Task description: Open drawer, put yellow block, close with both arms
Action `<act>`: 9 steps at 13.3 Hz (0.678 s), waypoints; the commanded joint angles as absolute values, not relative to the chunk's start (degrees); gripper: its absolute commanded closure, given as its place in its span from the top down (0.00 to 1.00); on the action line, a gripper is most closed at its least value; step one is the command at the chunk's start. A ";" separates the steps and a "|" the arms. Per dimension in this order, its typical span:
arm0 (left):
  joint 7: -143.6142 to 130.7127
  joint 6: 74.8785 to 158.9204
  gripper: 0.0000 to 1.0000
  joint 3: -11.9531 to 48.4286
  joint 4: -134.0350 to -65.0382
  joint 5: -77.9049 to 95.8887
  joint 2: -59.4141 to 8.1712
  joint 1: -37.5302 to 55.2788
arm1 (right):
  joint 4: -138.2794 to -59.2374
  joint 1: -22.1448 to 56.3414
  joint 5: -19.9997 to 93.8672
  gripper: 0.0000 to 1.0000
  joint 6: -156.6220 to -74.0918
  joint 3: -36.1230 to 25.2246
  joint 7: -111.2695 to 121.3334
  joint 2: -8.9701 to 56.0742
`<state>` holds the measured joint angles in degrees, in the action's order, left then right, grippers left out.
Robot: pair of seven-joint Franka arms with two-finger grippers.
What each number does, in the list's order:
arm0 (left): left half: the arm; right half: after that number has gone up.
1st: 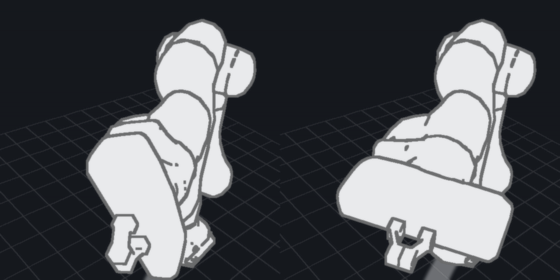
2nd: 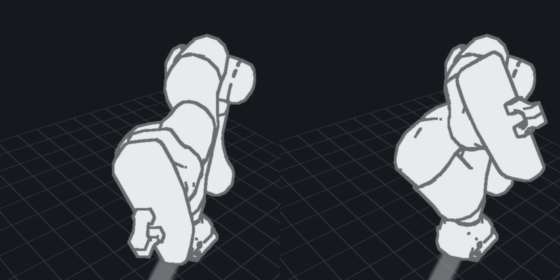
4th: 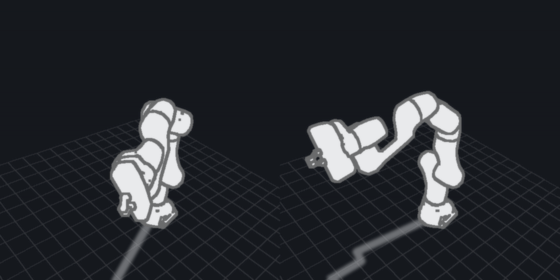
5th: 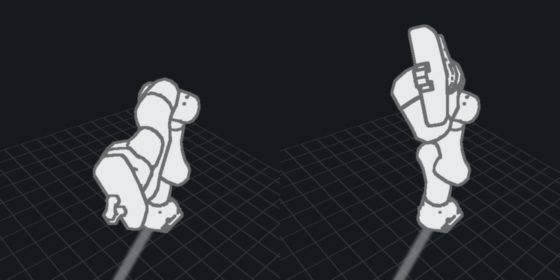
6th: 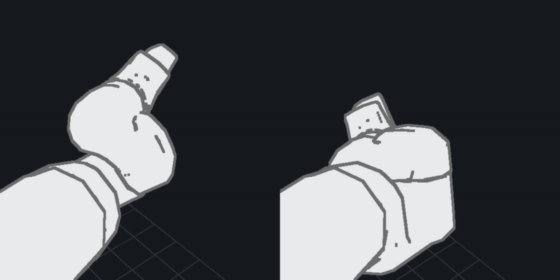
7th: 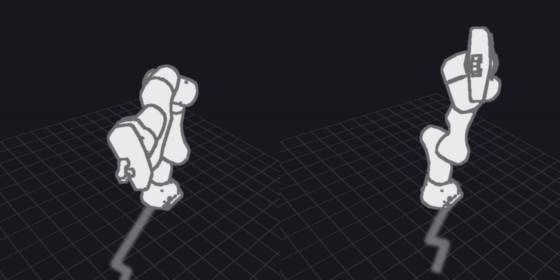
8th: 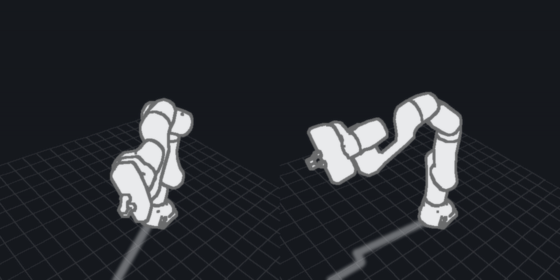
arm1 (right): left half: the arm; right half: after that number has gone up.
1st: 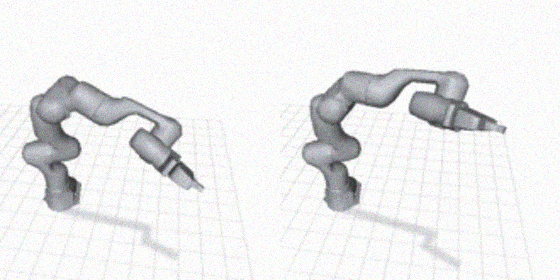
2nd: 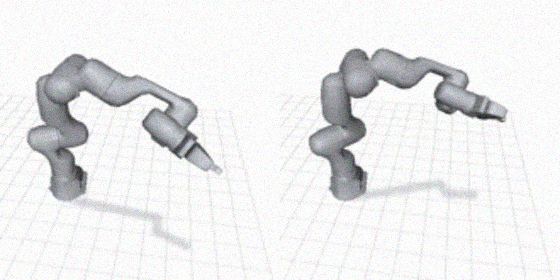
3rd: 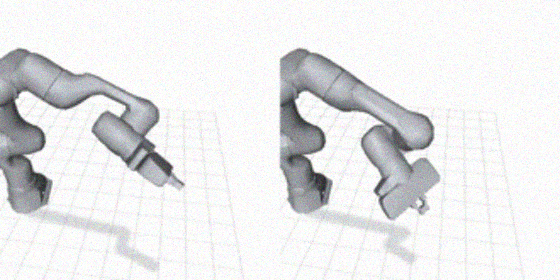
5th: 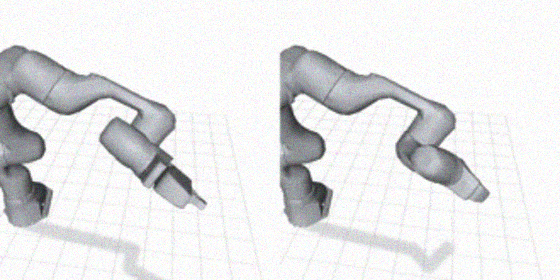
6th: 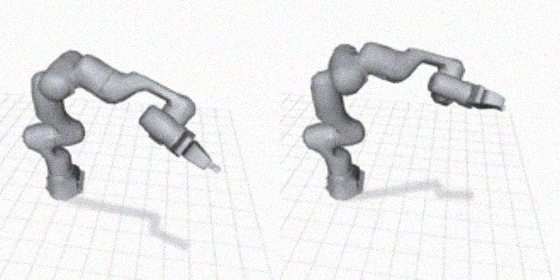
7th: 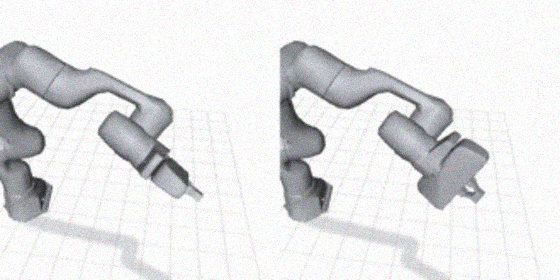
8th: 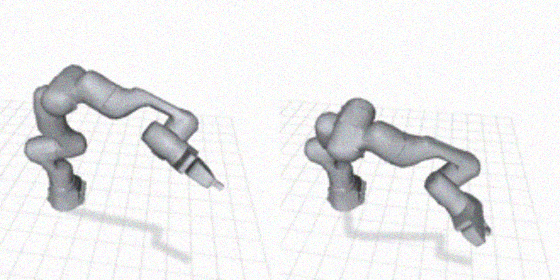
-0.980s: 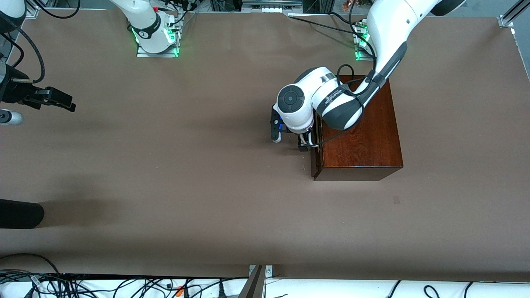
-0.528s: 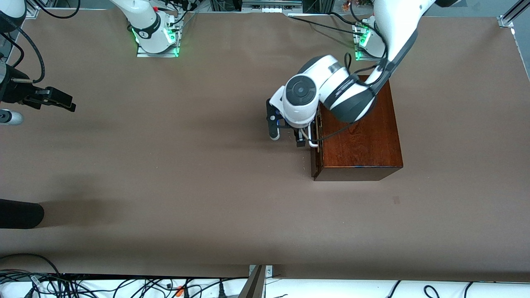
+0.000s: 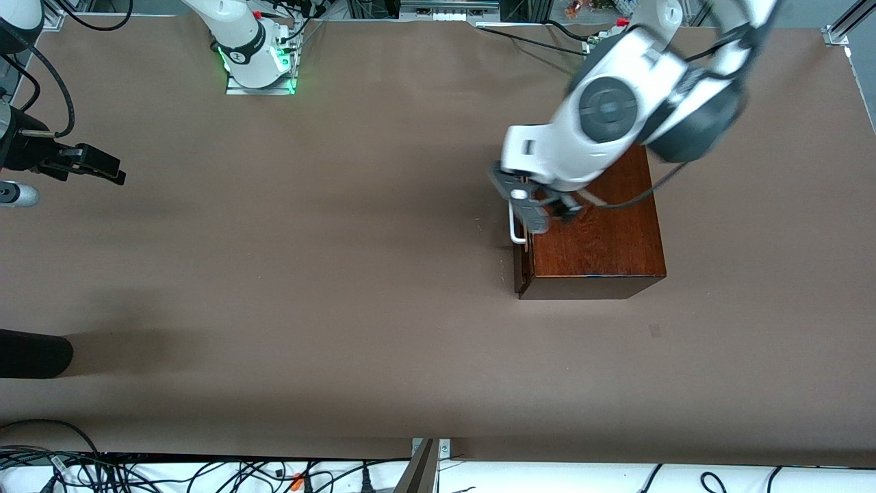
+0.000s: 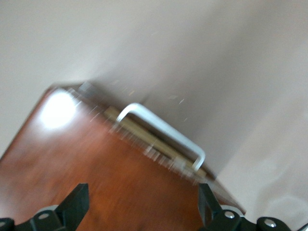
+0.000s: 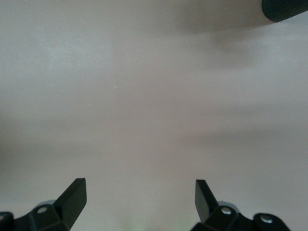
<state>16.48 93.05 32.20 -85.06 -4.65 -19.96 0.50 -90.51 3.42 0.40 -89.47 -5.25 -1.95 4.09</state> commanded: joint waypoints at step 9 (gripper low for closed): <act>10.31 91.48 1.00 6.37 -94.28 0.26 -0.11 -0.28 | -90.44 2.64 0.18 1.00 -89.38 -4.39 -2.55 3.52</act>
<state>13.99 88.43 12.66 -87.57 -1.91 -5.81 -4.34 -90.50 3.40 0.40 -89.47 -5.24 -1.96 4.09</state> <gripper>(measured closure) 0.000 0.000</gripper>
